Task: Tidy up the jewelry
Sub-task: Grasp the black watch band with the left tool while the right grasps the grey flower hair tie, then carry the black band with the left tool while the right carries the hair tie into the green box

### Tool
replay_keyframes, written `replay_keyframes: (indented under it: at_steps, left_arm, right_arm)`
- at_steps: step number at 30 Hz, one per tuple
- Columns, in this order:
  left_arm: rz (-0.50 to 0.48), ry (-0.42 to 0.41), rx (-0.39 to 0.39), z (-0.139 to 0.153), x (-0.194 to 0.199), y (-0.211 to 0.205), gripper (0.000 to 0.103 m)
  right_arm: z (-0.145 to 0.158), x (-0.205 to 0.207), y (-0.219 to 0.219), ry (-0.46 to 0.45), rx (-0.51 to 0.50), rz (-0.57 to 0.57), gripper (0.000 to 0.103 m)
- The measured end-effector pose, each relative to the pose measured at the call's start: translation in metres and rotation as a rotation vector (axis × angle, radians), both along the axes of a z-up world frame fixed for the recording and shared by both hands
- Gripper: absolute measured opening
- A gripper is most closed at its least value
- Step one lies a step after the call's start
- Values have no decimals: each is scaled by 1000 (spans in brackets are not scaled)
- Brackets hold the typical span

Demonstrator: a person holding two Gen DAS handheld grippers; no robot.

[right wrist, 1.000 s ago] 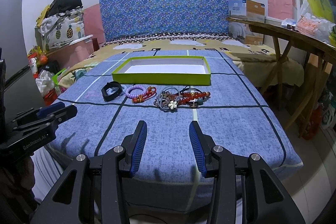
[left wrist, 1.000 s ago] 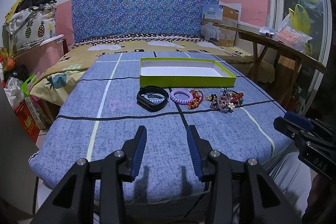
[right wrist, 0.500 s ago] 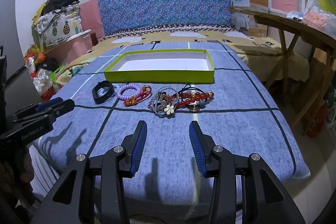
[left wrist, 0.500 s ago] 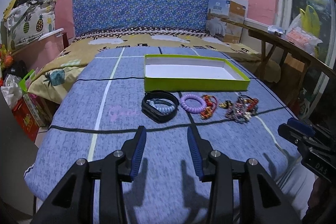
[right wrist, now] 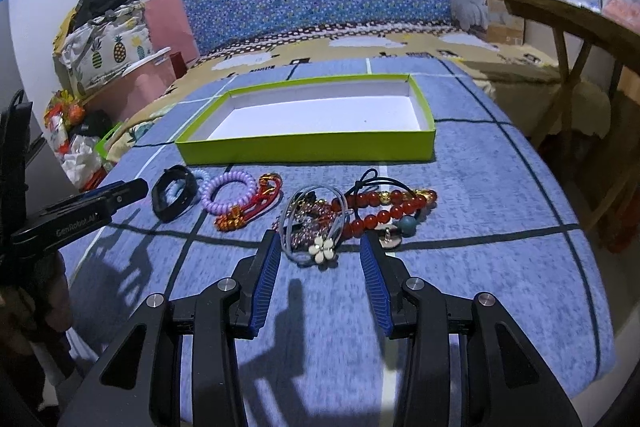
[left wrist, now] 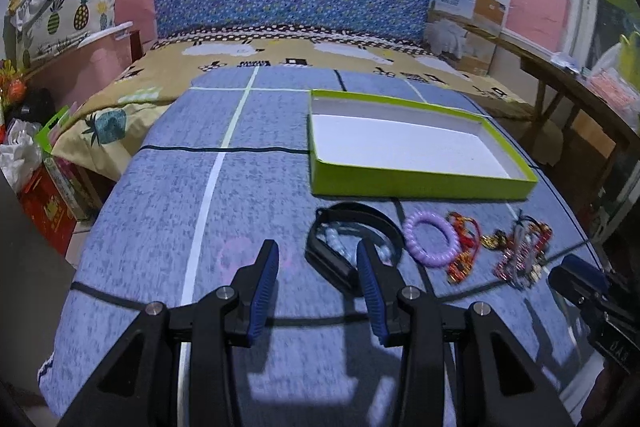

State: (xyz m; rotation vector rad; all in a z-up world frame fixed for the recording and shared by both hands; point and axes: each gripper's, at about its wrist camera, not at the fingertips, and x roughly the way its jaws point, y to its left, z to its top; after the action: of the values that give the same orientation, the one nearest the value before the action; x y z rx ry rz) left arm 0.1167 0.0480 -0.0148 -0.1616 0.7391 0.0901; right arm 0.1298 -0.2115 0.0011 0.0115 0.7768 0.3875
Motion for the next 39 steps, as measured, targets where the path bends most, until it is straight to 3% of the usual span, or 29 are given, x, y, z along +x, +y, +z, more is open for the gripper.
replay_keyframes:
  at_steps: [8, 10, 16, 21, 24, 28, 39]
  left_arm:
    - [4, 43, -8, -8, 13, 0, 42]
    - [2, 54, -12, -10, 15, -1, 42]
    - [8, 80, -37, -14, 23, 2, 41]
    - [-7, 81, -57, -14, 24, 3, 27]
    - [-9, 78, -61, -14, 24, 3, 25]
    - [-7, 70, -80, -13, 20, 8, 14]
    - [-11, 49, -71, -8, 6, 15, 11]
  right_arm:
    - [-11, 10, 1, 74, 16, 6, 29]
    - [-14, 12, 1, 87, 20, 9, 18]
    - [-17, 14, -1, 100, 36, 12, 17]
    - [-16, 12, -3, 97, 41, 18, 17]
    - [-16, 11, -4, 98, 45, 20, 17]
    - [-14, 7, -6, 96, 52, 19, 17]
    - [-3, -1, -8, 68, 53, 32, 16]
